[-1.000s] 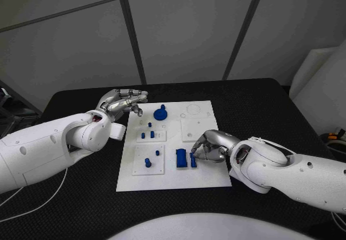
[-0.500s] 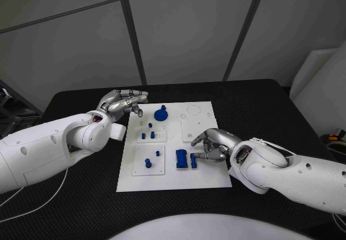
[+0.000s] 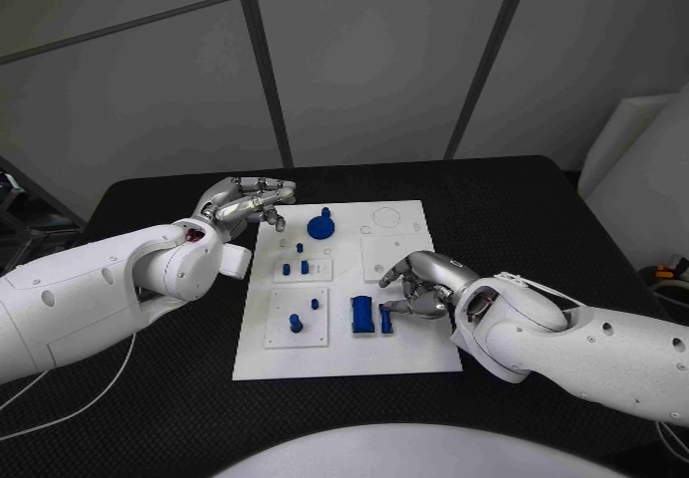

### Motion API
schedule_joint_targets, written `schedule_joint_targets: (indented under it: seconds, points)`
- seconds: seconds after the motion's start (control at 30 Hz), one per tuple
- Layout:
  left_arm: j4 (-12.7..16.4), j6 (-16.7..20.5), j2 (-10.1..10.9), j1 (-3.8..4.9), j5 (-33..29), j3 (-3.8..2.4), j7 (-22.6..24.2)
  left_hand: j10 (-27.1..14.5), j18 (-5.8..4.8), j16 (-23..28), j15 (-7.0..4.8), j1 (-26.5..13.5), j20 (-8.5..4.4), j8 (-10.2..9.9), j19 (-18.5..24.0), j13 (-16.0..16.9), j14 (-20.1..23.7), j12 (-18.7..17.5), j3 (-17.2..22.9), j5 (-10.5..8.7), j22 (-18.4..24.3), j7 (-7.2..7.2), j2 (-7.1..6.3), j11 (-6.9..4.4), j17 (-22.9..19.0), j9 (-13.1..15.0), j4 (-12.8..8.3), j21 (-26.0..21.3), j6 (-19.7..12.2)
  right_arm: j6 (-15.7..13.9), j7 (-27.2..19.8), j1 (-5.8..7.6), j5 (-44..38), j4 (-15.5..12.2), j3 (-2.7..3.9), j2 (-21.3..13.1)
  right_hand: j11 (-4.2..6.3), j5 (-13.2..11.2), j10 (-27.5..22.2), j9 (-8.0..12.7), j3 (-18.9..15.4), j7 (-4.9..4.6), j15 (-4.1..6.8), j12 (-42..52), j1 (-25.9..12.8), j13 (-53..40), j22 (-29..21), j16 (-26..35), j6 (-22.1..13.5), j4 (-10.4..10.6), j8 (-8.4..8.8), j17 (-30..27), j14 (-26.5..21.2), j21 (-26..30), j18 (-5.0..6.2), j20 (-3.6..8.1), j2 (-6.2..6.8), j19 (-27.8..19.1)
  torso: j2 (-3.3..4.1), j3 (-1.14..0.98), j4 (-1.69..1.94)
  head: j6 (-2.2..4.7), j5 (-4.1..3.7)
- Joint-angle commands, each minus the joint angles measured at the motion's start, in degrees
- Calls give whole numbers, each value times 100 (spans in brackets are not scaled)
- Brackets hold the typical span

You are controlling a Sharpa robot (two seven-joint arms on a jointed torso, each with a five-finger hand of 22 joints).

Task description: Assemble the parts on the task board

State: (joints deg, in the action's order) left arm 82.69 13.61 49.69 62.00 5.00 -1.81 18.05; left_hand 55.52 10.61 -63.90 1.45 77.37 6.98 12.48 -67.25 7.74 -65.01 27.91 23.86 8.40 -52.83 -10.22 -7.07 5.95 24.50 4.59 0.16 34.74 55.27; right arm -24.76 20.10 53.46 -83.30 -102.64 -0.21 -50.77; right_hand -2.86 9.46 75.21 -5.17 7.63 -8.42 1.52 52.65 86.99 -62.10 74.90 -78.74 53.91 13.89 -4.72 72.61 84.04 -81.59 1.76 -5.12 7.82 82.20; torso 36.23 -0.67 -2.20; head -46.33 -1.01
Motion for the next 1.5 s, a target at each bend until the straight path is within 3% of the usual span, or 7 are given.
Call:
schedule_joint_targets:
  seconds: [0.03,0.3,0.63,1.03,1.3,1.4,1.5]
  points:
    - [9,-50,0,9,-9,-4,6,-36,-10,26,10,-1,18,34,0,-7,-14,28,-25,10,6,-5,51,18,-6,-8,-12,-19,-39,90,50,-7,-85,19,-2,34,6,-69,30,-58,-9,46,-23,120,-78,-60,622,15,309,53,-188,10,252,36,109,-8,28,-31,0,-4,3,-11,4]
    - [1,-59,-13,9,-9,-4,1,-36,-10,26,10,-1,18,34,0,-7,-14,28,-25,10,6,-5,51,18,-6,-8,-12,-19,-39,149,259,-29,-263,77,-61,89,210,-161,92,-241,-68,306,139,341,-141,-164,631,18,1009,18,-788,16,256,33,108,124,25,-15,-10,-6,6,-32,18]
    - [-16,-64,-30,8,-9,-4,-8,-36,-10,26,10,-1,18,34,0,-7,-14,28,-25,10,6,-5,51,18,-6,-8,-12,-19,-39,17,348,-36,-414,107,-97,98,348,-150,197,-434,-89,470,261,581,-131,-296,649,14,1111,-76,-1317,40,267,23,100,255,-31,10,-9,-3,-9,-24,27]
    - [-42,-62,-51,0,-9,-3,-10,-36,-10,26,10,-1,18,34,0,-7,-14,28,-25,10,6,-5,51,18,-6,-8,-12,-19,-39,-833,-701,-36,168,13,-98,-50,176,-132,20,-419,-183,240,141,373,-270,-95,540,108,292,-44,-1354,-73,242,145,126,192,36,-85,-35,5,-3,30,3]
    - [-93,-46,-72,-23,-10,-3,4,-44,-11,24,12,9,18,40,-5,-9,-13,37,-30,7,11,-11,57,22,-11,-8,-13,-24,-46,-1104,-1843,-21,1803,170,-87,-187,138,32,-153,-437,-141,197,102,139,-202,122,322,267,130,-63,-1473,-271,190,380,198,134,-59,-277,-120,50,-38,122,10]
    - [-120,-36,-88,-55,-98,-2,30,-44,-11,24,14,3,19,44,-6,-9,-13,40,-36,5,13,-12,56,24,-13,-8,-7,-25,-46,-1052,-2430,53,2930,442,-75,-184,114,187,-570,-417,-36,170,84,-561,-56,691,-40,667,43,-137,-1494,-761,45,772,307,115,-143,-596,-205,80,-73,180,24]
    - [-164,-7,-90,-112,-178,-1,109,-44,-12,24,15,-3,20,47,-6,-9,-12,43,-44,2,14,-10,51,24,-15,-7,-4,-27,-45,-862,-2970,156,4057,905,-66,-60,49,222,-1207,-346,102,112,25,-1607,48,1531,-1211,2175,-46,-154,-1416,-2417,-568,2089,625,70,-175,-1630,-284,97,-134,263,56]
